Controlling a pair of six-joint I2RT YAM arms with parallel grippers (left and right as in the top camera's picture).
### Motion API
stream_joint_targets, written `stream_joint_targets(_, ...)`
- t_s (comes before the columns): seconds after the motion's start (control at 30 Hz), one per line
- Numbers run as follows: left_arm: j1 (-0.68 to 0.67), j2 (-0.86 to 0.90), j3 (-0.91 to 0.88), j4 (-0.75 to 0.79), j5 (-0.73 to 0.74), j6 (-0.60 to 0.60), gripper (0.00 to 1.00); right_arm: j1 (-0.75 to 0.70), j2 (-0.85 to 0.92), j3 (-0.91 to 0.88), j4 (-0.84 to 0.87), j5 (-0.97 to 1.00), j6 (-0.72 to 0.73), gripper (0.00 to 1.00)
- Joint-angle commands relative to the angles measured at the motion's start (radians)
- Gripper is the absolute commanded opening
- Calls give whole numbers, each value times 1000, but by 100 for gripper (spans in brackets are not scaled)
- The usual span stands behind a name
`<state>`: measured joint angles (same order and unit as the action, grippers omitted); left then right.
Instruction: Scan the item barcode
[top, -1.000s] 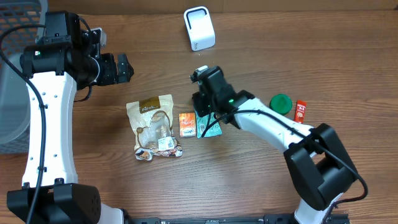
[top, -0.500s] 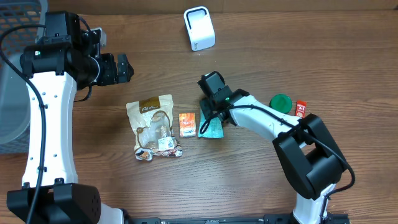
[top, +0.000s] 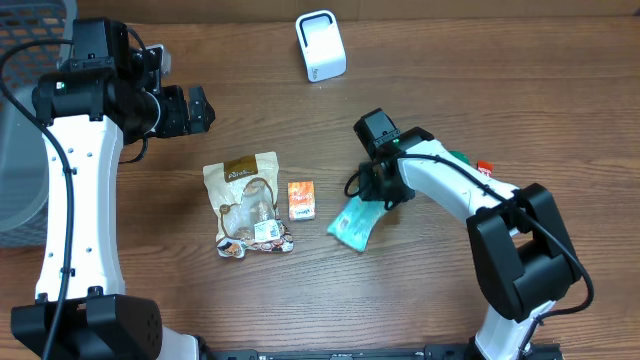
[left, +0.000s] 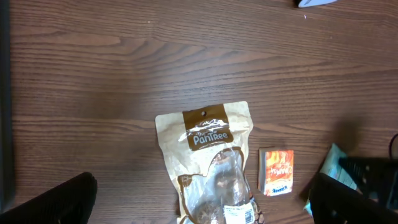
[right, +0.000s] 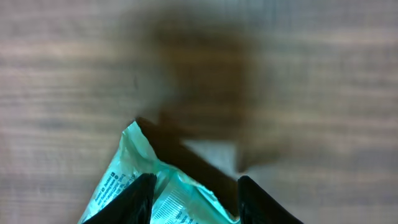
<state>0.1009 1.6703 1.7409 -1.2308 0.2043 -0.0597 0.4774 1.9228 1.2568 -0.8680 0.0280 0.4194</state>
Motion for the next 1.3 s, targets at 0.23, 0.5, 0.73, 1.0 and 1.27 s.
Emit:
stream_joint_targets(0.23, 3, 5, -3, 2, -2, 1, 100, -1, -159, 97, -236, -61, -27, 40)
stream_joint_targets(0.5, 3, 5, -3, 1, -2, 1, 100, 10, -158, -11, -345, -124, -27, 4)
stream_joint_targets(0.73, 3, 5, -3, 1, -2, 1, 100, 51, -158, -182, -219, -210, -27, 4)
stream_joint_targets(1.0, 3, 5, -3, 1, -2, 1, 100, 124, -157, -298, 24, -299, -26, 16)
stream_joint_targets(1.27, 3, 5, -3, 2, -2, 1, 100, 95, -157, -284, 130, -300, -27, 20)
